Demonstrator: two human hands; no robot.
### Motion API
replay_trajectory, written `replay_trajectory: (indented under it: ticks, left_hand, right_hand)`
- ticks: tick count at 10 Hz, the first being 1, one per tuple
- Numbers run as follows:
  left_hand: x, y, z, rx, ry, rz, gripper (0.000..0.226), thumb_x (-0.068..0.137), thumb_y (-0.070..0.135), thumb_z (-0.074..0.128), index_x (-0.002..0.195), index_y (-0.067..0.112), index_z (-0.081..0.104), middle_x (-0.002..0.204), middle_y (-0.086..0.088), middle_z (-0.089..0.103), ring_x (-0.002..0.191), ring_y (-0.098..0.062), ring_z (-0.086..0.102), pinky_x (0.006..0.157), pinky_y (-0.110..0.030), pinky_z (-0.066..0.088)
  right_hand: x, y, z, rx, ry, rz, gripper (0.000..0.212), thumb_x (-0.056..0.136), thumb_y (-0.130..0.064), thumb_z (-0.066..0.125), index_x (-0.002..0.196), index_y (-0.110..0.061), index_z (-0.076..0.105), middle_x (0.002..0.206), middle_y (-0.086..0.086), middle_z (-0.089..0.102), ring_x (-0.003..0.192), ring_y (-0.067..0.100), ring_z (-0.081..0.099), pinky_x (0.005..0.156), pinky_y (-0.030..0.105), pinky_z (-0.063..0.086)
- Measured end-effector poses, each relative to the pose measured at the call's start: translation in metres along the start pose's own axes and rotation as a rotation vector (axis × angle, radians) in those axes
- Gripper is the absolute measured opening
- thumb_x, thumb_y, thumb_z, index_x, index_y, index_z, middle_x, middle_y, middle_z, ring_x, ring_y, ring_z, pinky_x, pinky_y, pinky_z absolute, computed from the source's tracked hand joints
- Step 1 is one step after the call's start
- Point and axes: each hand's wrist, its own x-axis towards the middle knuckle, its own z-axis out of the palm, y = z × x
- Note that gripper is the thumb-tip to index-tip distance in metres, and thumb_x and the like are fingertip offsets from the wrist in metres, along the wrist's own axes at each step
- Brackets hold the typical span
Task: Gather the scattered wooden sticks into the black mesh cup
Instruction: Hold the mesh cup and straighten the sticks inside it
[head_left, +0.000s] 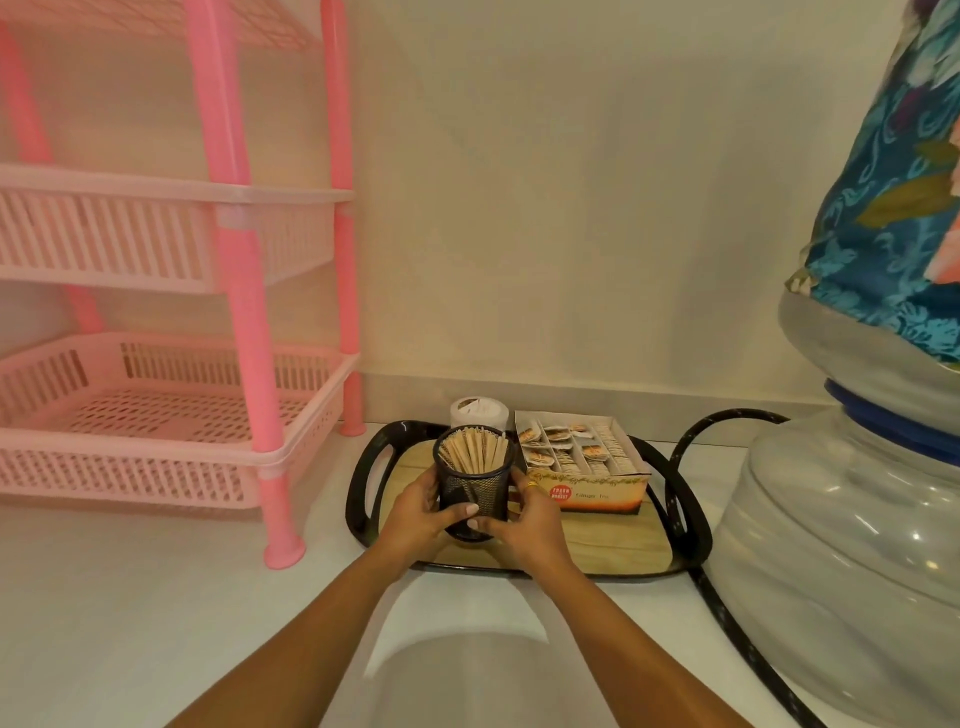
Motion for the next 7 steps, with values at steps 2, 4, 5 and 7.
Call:
replay_trajectory:
  ticks: [2, 4, 5, 7]
  left_hand:
    - [0.008, -0.014, 0.000, 0.085, 0.007, -0.055, 0.063, 0.082, 0.009, 0.066, 0.137, 0.013, 0.036, 0.139, -0.008, 0.049, 0.130, -0.023, 0.045, 0.105, -0.033, 0.038]
    - [0.010, -0.022, 0.001, 0.146, -0.013, -0.124, 0.064, 0.084, 0.011, 0.064, 0.139, 0.015, 0.032, 0.142, -0.007, 0.046, 0.132, -0.026, 0.042, 0.107, -0.037, 0.037]
    - [0.010, -0.021, 0.000, 0.169, -0.010, -0.133, 0.065, 0.083, 0.011, 0.065, 0.139, 0.013, 0.032, 0.143, -0.008, 0.045, 0.132, -0.026, 0.041, 0.107, -0.037, 0.036]
    - [0.008, -0.021, -0.002, 0.389, -0.013, -0.085, 0.076, 0.079, 0.026, 0.071, 0.142, 0.015, 0.028, 0.143, -0.008, 0.045, 0.132, -0.027, 0.040, 0.108, -0.036, 0.034]
  right_hand:
    - [0.008, 0.013, 0.012, 0.025, -0.008, 0.064, 0.079, 0.070, -0.009, 0.078, 0.139, -0.013, 0.038, 0.135, 0.008, 0.053, 0.125, 0.026, 0.050, 0.098, 0.034, 0.046]
    - [0.006, 0.024, 0.023, 0.027, -0.020, 0.082, 0.074, 0.071, -0.008, 0.078, 0.136, -0.012, 0.042, 0.133, 0.007, 0.056, 0.124, 0.023, 0.051, 0.095, 0.028, 0.047]
    - [0.006, 0.023, 0.023, 0.005, -0.021, 0.092, 0.075, 0.071, -0.010, 0.078, 0.136, -0.012, 0.041, 0.133, 0.007, 0.055, 0.125, 0.024, 0.050, 0.098, 0.032, 0.047]
    - [0.001, 0.022, 0.020, -0.155, -0.016, 0.061, 0.078, 0.076, -0.023, 0.075, 0.140, -0.012, 0.033, 0.141, 0.008, 0.046, 0.132, 0.024, 0.041, 0.103, 0.031, 0.040]
